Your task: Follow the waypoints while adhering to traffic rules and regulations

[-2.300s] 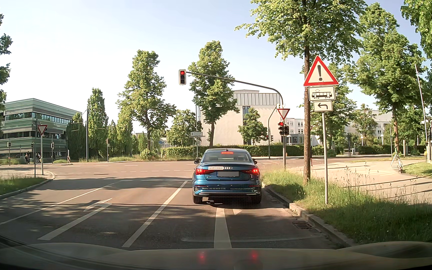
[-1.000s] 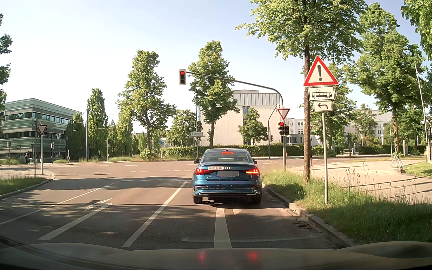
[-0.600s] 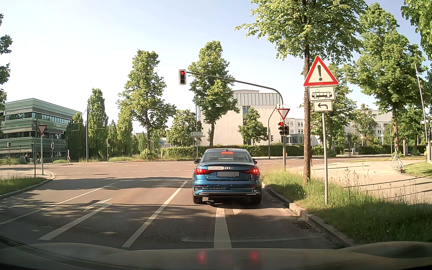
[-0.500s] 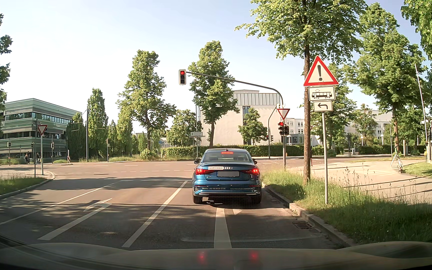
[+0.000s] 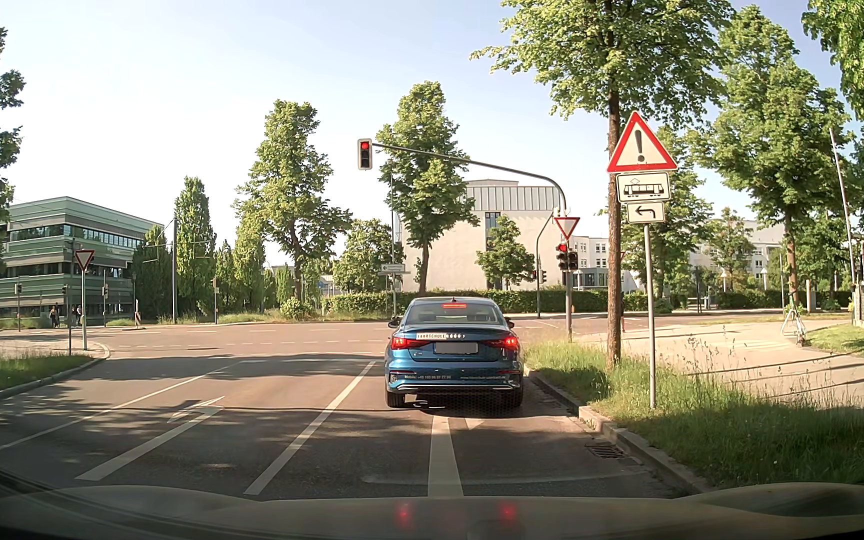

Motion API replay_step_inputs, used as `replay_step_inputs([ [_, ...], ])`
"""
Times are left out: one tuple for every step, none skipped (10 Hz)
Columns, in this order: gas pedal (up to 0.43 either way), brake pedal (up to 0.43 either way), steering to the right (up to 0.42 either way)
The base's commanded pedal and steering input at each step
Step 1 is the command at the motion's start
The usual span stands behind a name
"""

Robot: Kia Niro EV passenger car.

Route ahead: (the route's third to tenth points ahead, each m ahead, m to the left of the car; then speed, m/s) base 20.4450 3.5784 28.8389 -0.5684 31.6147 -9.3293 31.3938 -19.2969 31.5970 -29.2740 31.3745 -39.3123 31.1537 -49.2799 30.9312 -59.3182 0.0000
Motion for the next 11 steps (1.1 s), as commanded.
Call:
replay_step_inputs([
  [0.0, 0.14, 0.016],
  [0.0, 0.14, 0.016],
  [0.0, 0.14, 0.016],
  [0.0, 0.14, 0.016],
  [0.0, 0.14, 0.016],
  [0.0, 0.14, 0.016],
  [0.0, 0.14, 0.017],
  [0.0, 0.14, 0.016],
  [0.0, 0.14, 0.016],
  [0.0, 0.14, 0.016],
  [0.0, 0.14, 0.016],
])
